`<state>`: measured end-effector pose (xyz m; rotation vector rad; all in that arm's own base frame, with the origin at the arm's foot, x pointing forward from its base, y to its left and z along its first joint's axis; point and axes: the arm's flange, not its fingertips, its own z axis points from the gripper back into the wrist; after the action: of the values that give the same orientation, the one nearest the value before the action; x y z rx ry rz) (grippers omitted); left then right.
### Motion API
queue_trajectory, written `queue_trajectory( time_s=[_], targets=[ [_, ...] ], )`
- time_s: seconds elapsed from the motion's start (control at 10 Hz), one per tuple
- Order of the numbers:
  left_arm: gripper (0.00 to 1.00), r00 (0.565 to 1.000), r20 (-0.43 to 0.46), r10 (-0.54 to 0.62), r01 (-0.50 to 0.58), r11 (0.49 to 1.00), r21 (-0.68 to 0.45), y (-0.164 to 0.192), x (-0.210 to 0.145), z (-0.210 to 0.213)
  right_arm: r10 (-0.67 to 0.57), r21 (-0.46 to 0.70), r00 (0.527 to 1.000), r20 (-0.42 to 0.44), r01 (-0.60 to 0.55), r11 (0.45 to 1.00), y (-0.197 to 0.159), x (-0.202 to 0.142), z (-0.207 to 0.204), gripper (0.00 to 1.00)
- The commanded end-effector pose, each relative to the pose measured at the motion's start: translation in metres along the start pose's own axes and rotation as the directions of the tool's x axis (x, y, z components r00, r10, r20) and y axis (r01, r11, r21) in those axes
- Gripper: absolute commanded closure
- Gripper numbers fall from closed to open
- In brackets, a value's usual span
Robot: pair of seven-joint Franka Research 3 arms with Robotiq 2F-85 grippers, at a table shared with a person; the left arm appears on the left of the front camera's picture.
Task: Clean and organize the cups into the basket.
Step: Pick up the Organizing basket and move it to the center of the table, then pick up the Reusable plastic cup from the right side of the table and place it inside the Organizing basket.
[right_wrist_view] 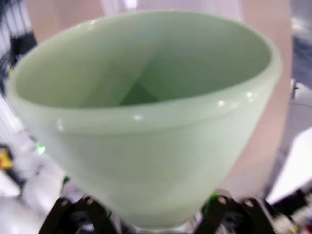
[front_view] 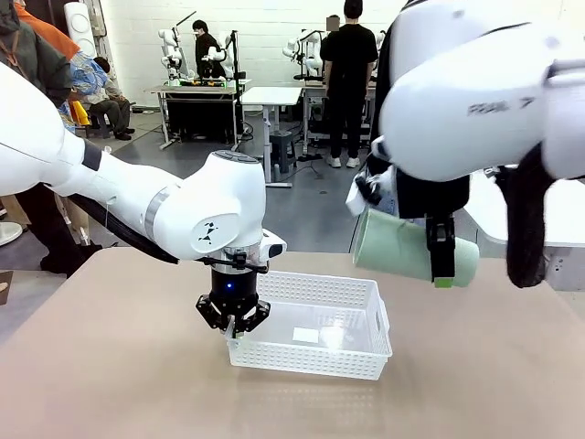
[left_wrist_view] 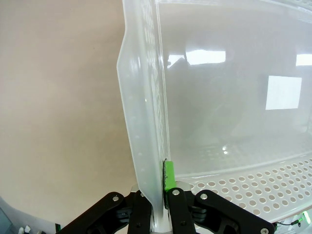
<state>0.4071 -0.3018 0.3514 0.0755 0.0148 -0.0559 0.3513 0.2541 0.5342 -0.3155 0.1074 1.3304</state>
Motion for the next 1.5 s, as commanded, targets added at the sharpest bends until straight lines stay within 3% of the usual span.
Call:
queue_trajectory(
  time_s=[0.0, 0.1, 0.5, 0.8, 1.0, 1.2, 1.3, 1.4],
  targets=[
    [1.0, 1.0, 0.0, -0.006, 0.006, 1.0, 0.005, -0.001, -0.001, -0.002, 0.131, 0.016, 0.986, -0.099, -0.131, 0.991, -0.009, 0.032, 0.012, 0.21],
    [1.0, 1.0, 0.0, -0.006, 0.006, 1.0, 0.005, -0.001, -0.001, -0.002, 0.181, 0.008, 0.978, -0.101, -0.181, 0.983, -0.01, 0.05, 0.006, 0.21],
    [1.0, 1.0, 0.0, -0.006, 0.006, 1.0, 0.005, -0.001, -0.001, -0.002, 0.402, 0.046, 0.906, 0.13, -0.411, 0.911, -0.015, 0.083, -0.026, 0.21],
    [1.0, 1.0, 0.0, -0.006, 0.006, 1.0, 0.005, -0.001, -0.001, -0.002, 0.488, 0.012, 0.807, 0.333, -0.521, 0.853, -0.014, 0.072, -0.047, 0.21],
    [1.0, 1.0, 0.0, -0.006, 0.006, 1.0, 0.005, -0.001, -0.001, -0.002, 0.491, -0.003, 0.765, 0.416, -0.539, 0.842, -0.016, 0.061, -0.066, 0.21],
    [1.0, 1.0, 0.0, -0.006, 0.006, 1.0, 0.005, -0.001, -0.001, -0.002, 0.446, -0.005, 0.765, 0.464, -0.501, 0.865, -0.013, 0.048, -0.081, 0.21],
    [1.0, 1.0, 0.0, -0.006, 0.006, 1.0, 0.005, -0.001, -0.001, -0.002, 0.483, 0.006, 0.785, 0.388, -0.526, 0.851, -0.022, 0.07, -0.063, 0.21],
    [1.0, 1.0, 0.0, -0.006, 0.006, 1.0, 0.005, -0.001, -0.001, -0.002, 0.483, 0.006, 0.785, 0.388, -0.526, 0.851, -0.022, 0.07, -0.063, 0.21]
  ],
)
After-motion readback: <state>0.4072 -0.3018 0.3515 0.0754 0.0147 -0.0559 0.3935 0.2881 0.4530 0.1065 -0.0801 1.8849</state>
